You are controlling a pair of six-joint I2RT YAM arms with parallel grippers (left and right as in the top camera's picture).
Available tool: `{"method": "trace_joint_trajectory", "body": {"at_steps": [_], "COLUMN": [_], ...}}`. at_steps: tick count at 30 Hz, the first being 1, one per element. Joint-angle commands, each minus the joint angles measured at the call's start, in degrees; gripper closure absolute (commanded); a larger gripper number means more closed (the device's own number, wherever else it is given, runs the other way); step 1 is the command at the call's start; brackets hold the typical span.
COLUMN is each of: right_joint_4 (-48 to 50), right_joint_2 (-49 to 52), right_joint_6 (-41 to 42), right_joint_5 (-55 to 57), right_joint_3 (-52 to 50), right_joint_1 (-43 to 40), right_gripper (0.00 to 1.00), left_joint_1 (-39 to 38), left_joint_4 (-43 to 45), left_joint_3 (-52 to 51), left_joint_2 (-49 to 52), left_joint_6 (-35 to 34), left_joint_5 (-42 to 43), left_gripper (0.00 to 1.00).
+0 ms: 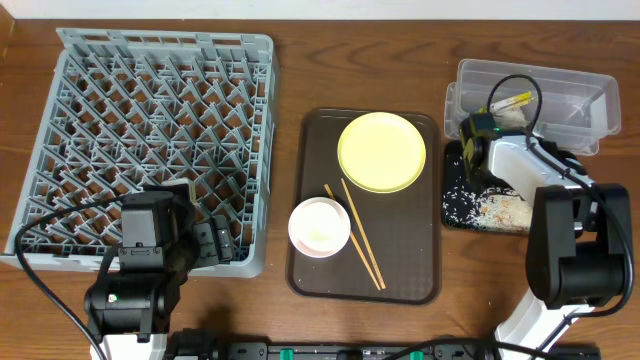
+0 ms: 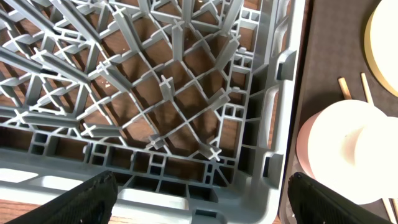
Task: Sort waste into correct bins and load items into the dishwasher
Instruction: 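Tip the light-blue bowl over the black tray to dump scraps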
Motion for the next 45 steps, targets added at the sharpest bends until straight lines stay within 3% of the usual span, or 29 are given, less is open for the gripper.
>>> {"method": "trace_joint_trajectory", "body": {"at_steps": [1, 21, 23, 26, 33, 36, 39, 41, 45], "right_joint_4": [2.1, 4.8, 4.7, 3.6, 5.2, 1.7, 1.8, 3.7, 5.5], "right_joint_2": [-0.1, -0.1, -0.1, -0.4, -0.4, -0.6, -0.6, -0.7, -0.7], "right_joint_6": [-6.3, -16.1, -20.0, -13.2, -12.4, -17.3, -6.8, -10.8, -10.8], "right_joint_5": [6.6, 7.5, -2.4, 2.9, 7.3, -10.4, 7.6, 7.6, 4.3], "right_joint_3": [0.8, 0.8, 0.8, 0.8, 0.8, 0.8, 0.9, 1.0, 1.0], "right_joint_1": [1.7, 2.5, 2.8, 3.3, 2.8, 2.8, 2.8, 2.4, 2.5], "right_gripper": [0.99, 0.99, 0.99, 0.99, 0.99, 0.99, 0.99, 0.98, 0.99], "left_joint_1": [0.2, 0.2, 0.2, 0.2, 0.2, 0.2, 0.2, 0.2, 0.2], "left_joint_4": [-0.4, -0.3, -0.3, -0.3, -0.3, -0.3, -0.3, -0.3, -0.3], "left_joint_3": [1.1, 1.1, 1.1, 1.1, 1.1, 1.1, 1.1, 1.1, 1.0], "left_joint_2": [0.0, 0.0, 0.0, 0.0, 0.0, 0.0, 0.0, 0.0, 0.0], "left_joint_6": [-0.5, -0.5, -0.5, -0.5, -0.5, -0.5, -0.5, -0.5, -0.5], "left_joint_5": [0.0, -0.1, 0.0, -0.1, 0.0, 0.0, 0.0, -0.1, 0.0], "left_gripper": [0.11, 0.11, 0.11, 0.11, 0.11, 0.11, 0.11, 0.11, 0.11]}}
